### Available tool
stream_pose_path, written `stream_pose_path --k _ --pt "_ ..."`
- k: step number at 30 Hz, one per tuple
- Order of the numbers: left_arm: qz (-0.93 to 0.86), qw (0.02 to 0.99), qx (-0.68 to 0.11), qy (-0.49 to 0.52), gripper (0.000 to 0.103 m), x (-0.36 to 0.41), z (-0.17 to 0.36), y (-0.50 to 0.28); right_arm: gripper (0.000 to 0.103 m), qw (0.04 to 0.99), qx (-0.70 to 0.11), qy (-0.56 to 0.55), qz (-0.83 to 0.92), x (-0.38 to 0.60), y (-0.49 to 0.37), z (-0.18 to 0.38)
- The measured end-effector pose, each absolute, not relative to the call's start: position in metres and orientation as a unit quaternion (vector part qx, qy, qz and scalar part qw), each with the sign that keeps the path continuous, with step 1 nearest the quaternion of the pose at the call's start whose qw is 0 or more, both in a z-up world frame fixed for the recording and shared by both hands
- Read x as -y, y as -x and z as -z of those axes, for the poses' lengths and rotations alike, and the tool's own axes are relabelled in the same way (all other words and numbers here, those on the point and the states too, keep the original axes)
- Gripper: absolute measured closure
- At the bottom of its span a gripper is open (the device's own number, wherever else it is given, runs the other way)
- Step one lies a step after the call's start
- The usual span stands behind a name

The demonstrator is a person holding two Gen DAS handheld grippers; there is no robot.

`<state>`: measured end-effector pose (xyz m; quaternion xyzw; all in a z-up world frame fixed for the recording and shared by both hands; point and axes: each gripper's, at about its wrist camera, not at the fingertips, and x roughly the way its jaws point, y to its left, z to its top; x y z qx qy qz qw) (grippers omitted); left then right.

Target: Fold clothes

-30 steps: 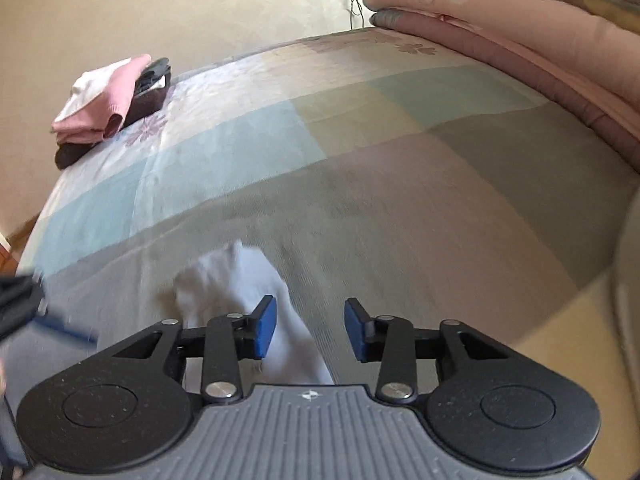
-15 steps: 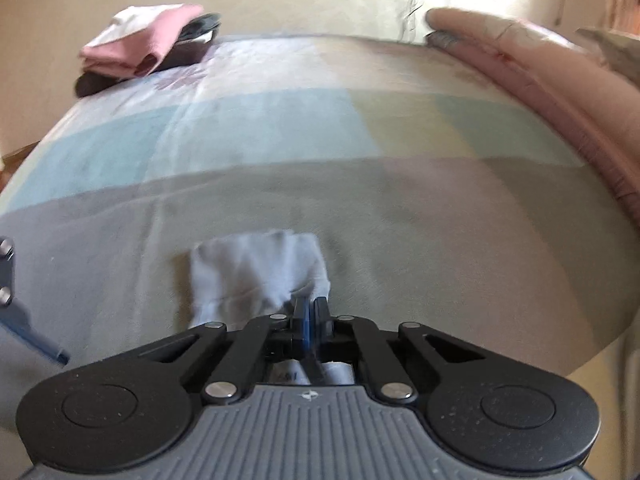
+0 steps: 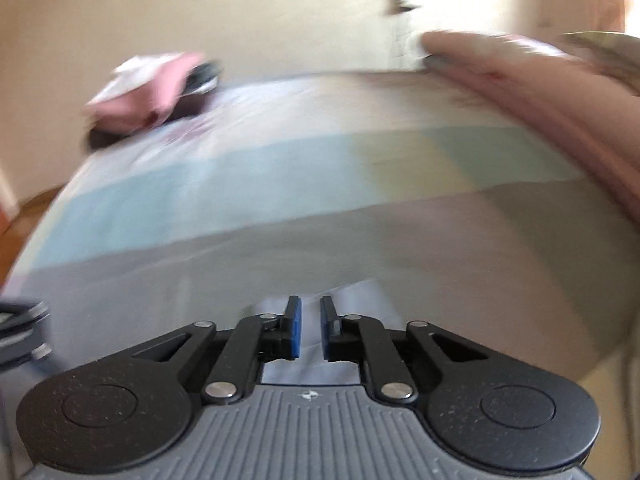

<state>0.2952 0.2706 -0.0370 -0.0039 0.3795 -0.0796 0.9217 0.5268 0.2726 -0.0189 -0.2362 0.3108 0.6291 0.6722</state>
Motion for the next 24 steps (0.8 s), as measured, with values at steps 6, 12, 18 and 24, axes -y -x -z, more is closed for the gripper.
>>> stream_pose_path --k 6,12,18,24 --pt "0.093 0.920 -0.380 -0.004 0.001 -0.263 0.034 -0.294 0.048 0.640 -0.358 0.209 -0.647 -0.278 -0.520 0.038" --pt "0.124 0.922 -0.367 -0.007 0.001 -0.251 0.026 -0.292 0.049 0.702 -0.346 0.198 -0.591 -0.221 -0.557 0.011" --pt "0.160 0.922 -0.352 -0.005 0.001 -0.239 0.018 -0.300 0.049 0.783 -0.368 0.197 -0.461 -0.114 -0.593 0.005" --pt "0.196 0.919 -0.342 0.007 0.001 -0.232 0.010 -0.310 0.049 0.812 -0.393 0.193 -0.386 -0.029 -0.576 0.024"
